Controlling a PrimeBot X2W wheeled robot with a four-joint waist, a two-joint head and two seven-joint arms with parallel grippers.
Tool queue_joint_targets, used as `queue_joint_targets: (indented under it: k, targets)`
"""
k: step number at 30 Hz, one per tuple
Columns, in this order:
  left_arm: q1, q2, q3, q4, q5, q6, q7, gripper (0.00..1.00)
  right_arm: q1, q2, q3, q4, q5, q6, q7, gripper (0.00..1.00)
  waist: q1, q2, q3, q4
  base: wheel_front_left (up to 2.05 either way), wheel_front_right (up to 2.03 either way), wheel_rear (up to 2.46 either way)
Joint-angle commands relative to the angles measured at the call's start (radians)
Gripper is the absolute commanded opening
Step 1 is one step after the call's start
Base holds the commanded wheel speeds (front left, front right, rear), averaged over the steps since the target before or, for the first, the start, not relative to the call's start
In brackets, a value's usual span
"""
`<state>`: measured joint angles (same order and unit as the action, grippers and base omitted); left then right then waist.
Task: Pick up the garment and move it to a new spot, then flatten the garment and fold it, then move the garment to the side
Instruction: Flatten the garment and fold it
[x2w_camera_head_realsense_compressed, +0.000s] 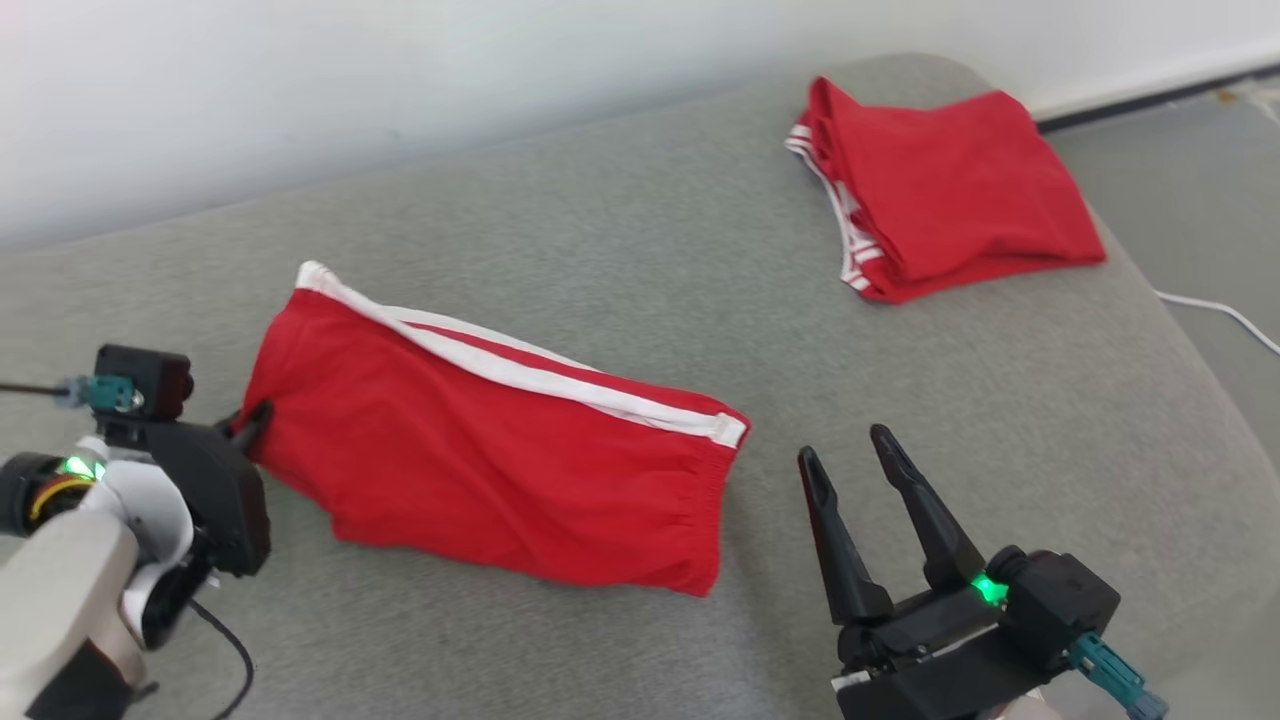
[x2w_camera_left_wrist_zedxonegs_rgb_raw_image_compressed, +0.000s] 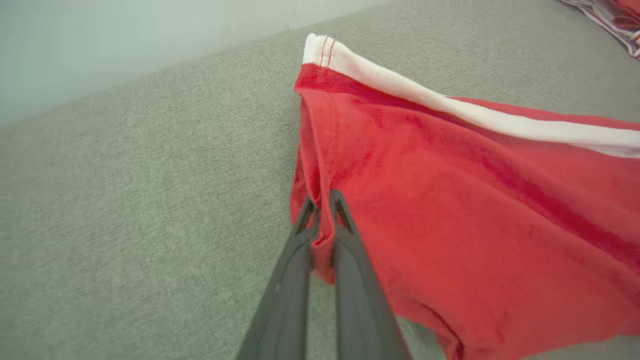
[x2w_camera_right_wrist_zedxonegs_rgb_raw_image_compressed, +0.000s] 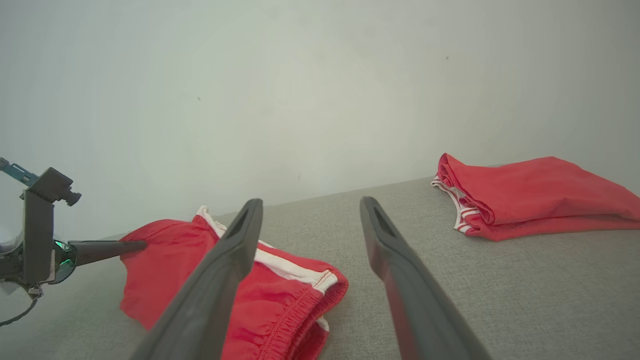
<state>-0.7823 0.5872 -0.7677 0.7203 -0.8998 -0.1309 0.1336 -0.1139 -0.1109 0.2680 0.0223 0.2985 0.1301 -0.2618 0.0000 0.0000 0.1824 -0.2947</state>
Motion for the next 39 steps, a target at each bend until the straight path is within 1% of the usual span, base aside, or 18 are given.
queue_joint_targets:
  k: [1, 7, 9, 15, 20, 24, 29, 32, 37, 39]
  targets:
    - [0.031, -0.004, 0.004, -0.013, -0.003, 0.001, -0.028, 0.00, 0.018, -0.007, -0.007, 0.003, -0.002, 0.000, -0.004, 1.00, 0.0000, 0.0000, -0.036, 0.050, 0.00, 0.00, 0.00]
    - [0.106, -0.009, 0.008, -0.078, 0.000, 0.028, -0.109, 0.00, 0.040, -0.010, -0.023, 0.003, 0.000, 0.000, -0.002, 1.00, 0.0000, 0.0000, -0.065, 0.121, 0.00, 0.00, 0.00]
    - [0.118, 0.001, -0.001, -0.096, 0.013, 0.034, -0.120, 0.00, 0.039, -0.013, -0.022, 0.006, 0.000, 0.000, -0.002, 1.00, 0.0000, 0.0000, -0.069, 0.138, 0.00, 0.00, 0.00]
    - [0.140, 0.007, 0.004, -0.135, -0.001, 0.054, -0.126, 0.00, 0.031, -0.013, -0.018, 0.006, -0.001, 0.000, -0.002, 1.00, 0.0000, 0.0000, -0.072, 0.151, 0.00, 0.00, 0.00]
    - [0.182, 0.007, 0.009, -0.162, -0.010, 0.080, -0.144, 0.00, 0.048, -0.013, -0.028, 0.008, -0.003, 0.000, -0.002, 1.00, 0.0000, 0.0000, -0.075, 0.157, 0.00, 0.00, 0.00]
    - [0.252, 0.005, 0.016, -0.218, -0.020, 0.122, -0.185, 0.00, 0.068, -0.007, -0.047, 0.004, -0.010, 0.000, -0.002, 1.00, 0.0000, 0.0000, -0.085, 0.171, 0.00, 0.00, 0.00]
    - [0.363, 0.010, 0.029, -0.327, -0.043, 0.195, -0.226, 0.00, 0.109, 0.000, -0.086, 0.004, -0.013, 0.000, -0.002, 1.00, 0.0000, 0.0000, -0.109, 0.202, 0.00, 0.00, 0.00]
    - [0.423, 0.025, 0.038, -0.400, -0.055, 0.238, -0.240, 0.00, 0.133, 0.003, -0.104, 0.001, -0.015, 0.000, -0.002, 1.00, 0.0000, 0.0000, -0.118, 0.219, 0.00, 0.00, 0.00]
    - [0.500, 0.046, 0.032, -0.524, -0.057, 0.301, -0.233, 0.00, 0.155, 0.004, -0.123, -0.003, -0.020, 0.000, 0.002, 1.00, 0.0000, 0.0000, -0.123, 0.235, 0.00, 0.00, 0.00]
    - [0.523, 0.047, 0.042, -0.564, -0.068, 0.319, -0.240, 0.00, 0.159, 0.004, -0.129, -0.004, -0.020, 0.000, 0.006, 1.00, 0.0000, 0.0000, -0.122, 0.236, 0.00, 0.00, 0.00]
